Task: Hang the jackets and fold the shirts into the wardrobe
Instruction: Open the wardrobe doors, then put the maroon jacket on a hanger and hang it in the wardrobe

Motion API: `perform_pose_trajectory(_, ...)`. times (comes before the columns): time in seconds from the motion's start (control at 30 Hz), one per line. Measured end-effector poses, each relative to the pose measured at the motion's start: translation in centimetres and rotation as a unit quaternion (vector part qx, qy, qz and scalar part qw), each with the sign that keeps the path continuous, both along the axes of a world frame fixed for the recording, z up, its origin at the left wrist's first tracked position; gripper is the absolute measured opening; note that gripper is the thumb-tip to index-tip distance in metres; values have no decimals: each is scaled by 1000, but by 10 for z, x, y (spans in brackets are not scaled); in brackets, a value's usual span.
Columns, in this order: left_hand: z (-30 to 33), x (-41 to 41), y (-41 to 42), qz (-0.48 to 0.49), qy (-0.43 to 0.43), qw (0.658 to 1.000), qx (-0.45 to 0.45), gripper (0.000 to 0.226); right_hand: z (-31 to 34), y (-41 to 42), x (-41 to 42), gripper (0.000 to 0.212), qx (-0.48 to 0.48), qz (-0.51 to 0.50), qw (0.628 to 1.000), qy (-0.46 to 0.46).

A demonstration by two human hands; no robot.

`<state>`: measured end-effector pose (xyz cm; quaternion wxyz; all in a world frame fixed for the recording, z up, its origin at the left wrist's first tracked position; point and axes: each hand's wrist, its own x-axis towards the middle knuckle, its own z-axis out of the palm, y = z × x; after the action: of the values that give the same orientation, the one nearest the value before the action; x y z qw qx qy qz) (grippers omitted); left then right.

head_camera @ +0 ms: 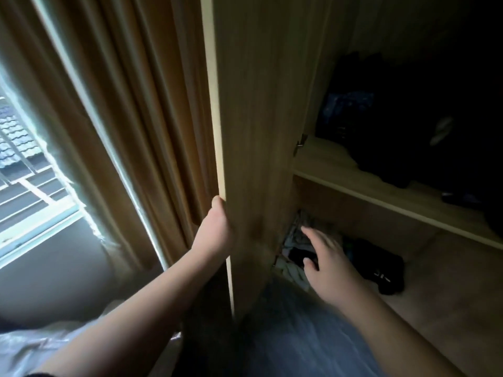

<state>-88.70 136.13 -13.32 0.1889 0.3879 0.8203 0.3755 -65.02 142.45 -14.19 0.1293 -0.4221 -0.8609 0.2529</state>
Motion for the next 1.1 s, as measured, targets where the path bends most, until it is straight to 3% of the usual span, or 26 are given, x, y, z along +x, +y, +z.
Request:
perform_pose_trajectory(0.07,-6,9,-14,-40,18,999,-16,71,2,-8,5,62,7,-18,1000,-1)
perform_pose_trajectory(0.13,-18,28,-29,-108,107,988,-29,83,2,-17,16,62,14,-37,999,-7)
perform_pose_trajectory(0.27,-42,75,-43,-255,268,926,-71,78,2,-42,50,62,20,-82,996,-38)
perform_pose_trajectory(0.47,-35,154,-56,-388,309,866,-55,75,2,-104,127,70,68,-151,980,-113)
perform_pose_trajectory(0.67,-30,288,-109,-527,323,786,-15,69,-8,-242,250,71,83,-304,934,-165)
perform_pose_trajectory(0.83,-41,444,-234,-683,317,655,58,72,-18,-440,363,71,45,-493,841,-219)
perform_pose_trajectory(1.03,-48,571,-428,-826,323,440,141,69,-31,-678,412,67,-34,-684,687,-241)
perform_pose_trajectory(1.1,-52,591,-480,-854,309,384,167,76,-33,-740,410,69,-60,-725,646,-232)
